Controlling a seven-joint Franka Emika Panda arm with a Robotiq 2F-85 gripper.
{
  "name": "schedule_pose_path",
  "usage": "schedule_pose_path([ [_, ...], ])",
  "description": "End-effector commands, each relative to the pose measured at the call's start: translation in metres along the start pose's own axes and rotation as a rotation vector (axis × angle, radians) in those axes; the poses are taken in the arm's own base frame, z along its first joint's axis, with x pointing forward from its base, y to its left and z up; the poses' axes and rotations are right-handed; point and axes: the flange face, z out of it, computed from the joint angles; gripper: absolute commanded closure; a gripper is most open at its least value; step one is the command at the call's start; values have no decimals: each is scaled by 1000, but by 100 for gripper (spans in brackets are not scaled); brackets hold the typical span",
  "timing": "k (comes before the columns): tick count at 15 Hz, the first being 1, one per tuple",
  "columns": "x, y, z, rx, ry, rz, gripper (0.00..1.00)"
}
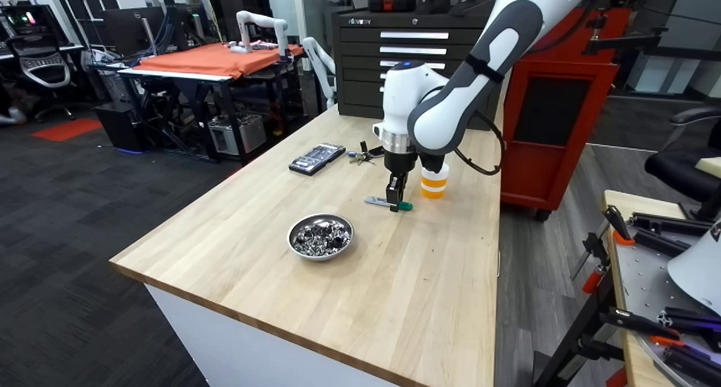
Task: Put the marker in the mug
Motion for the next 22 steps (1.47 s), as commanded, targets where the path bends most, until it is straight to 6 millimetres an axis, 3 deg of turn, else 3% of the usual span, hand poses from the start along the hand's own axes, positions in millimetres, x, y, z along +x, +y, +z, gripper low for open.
schedule_pose_path([
  [1, -10, 0, -25, -21, 38, 14, 80],
  [4, -13, 2, -31, -11, 45, 17, 98],
  [6, -14, 2, -30, -11, 34, 8, 99],
  [7, -15, 2, -30, -9, 30, 0, 69],
  [8, -15, 3, -29, -12, 24, -3, 73],
  [9, -15, 3, -28, -12, 22, -4, 71],
  [20, -19, 13, -6, 28, -12, -12, 2],
  [22, -21, 14, -1, 33, -20, -12, 0],
])
